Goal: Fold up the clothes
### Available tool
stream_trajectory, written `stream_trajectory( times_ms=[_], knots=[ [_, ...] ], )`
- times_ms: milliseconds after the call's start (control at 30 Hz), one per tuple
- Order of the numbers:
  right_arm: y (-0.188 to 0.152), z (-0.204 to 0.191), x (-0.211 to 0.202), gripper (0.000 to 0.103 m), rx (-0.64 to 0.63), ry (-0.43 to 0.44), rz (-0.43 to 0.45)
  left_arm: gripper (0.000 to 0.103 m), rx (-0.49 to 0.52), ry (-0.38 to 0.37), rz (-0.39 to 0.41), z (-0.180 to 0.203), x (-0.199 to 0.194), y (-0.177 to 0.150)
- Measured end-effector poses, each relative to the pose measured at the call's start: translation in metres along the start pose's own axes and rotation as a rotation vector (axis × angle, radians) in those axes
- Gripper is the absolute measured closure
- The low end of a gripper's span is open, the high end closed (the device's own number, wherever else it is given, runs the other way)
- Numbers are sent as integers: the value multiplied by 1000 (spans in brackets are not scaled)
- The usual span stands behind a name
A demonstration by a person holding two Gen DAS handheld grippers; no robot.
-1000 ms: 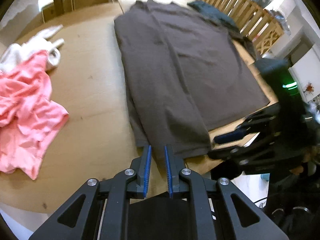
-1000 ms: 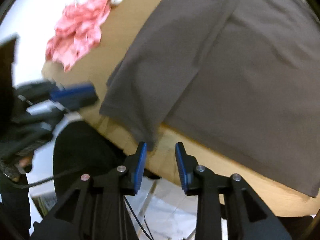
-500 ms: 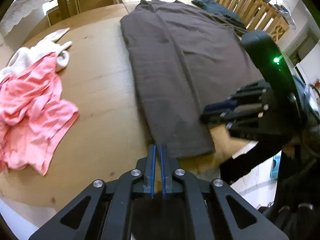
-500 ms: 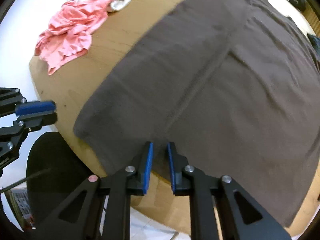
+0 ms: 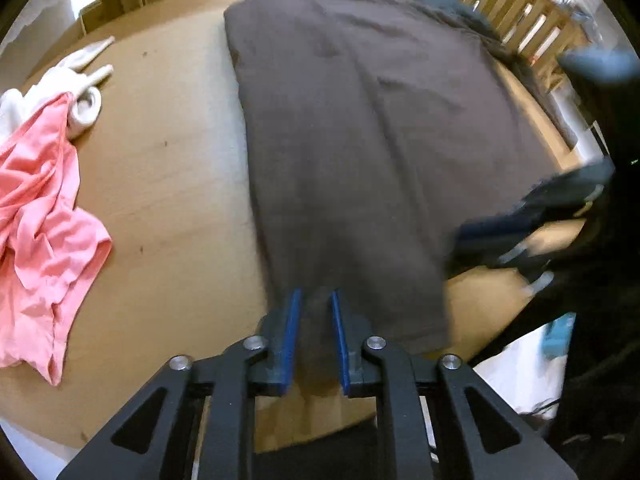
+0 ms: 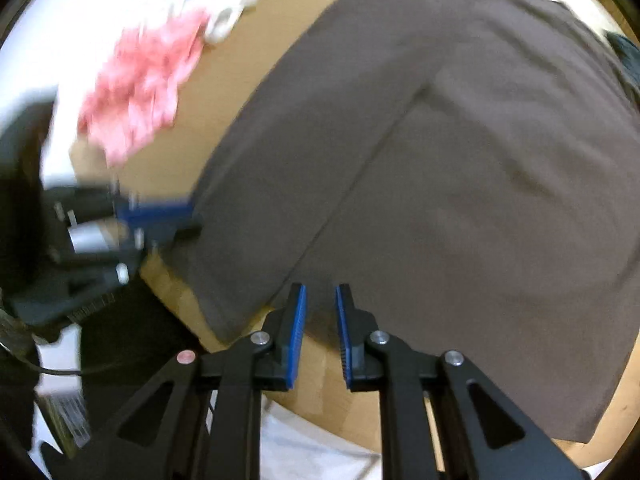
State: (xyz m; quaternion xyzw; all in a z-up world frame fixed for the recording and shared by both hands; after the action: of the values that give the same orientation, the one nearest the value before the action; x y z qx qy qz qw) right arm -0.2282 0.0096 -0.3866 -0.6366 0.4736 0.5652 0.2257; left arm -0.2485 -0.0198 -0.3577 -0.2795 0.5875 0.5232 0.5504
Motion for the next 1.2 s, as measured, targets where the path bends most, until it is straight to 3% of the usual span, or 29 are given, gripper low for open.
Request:
stream_trajectory(
  times_ms=[100,200,233,333,433,500,633,700,767,800,867,967,1200],
  knots=[
    [34,40,-26,80,56,-60,127,91,11,-5,35,7,-13,15],
    [51,85,-29,79,104,-158,152,88,37,-11,84,20,-21,43],
    [44,106,-29,79,125,-209,131,88,53,-4,97,25,-20,54],
    [26,138,-34,79,201,-237,122,88,92,-5,95,38,0,81],
    [-8,163,-29,78,215,-312,53,88,121,-7,63,51,19,80],
    [-27,165,-33,78,180,-312,57,88,141,24,24,53,37,78],
    [-65,154,-35,77,87,-312,26,86,173,44,31,55,35,69],
    [-81,146,-36,77,50,-256,-31,86,167,57,15,53,30,63],
    [-90,152,-53,77,136,-153,0,87,153,73,-1,51,24,58],
    [-94,166,-71,77,188,-151,58,87,158,72,6,57,16,56],
    [-102,200,-111,74,281,-174,183,87,186,47,40,79,-2,55],
    [-124,260,-167,58,416,-233,336,87,237,-36,93,134,-25,58],
    [-203,400,-242,55,800,-287,468,85,390,-226,135,298,-30,81]
  ],
)
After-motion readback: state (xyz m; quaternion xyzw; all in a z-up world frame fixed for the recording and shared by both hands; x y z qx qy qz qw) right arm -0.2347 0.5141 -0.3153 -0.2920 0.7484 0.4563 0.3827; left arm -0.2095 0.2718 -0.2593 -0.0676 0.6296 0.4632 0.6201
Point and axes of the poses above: each gripper's, at about its wrist camera, not at the fingertips, and x roughly the way its jaws point, z to its right, y to its top, the point moved 10 cm from there along x, roughly the way its jaws point, and after that the axes turned 1 degree about z, right-handed, at the moved point
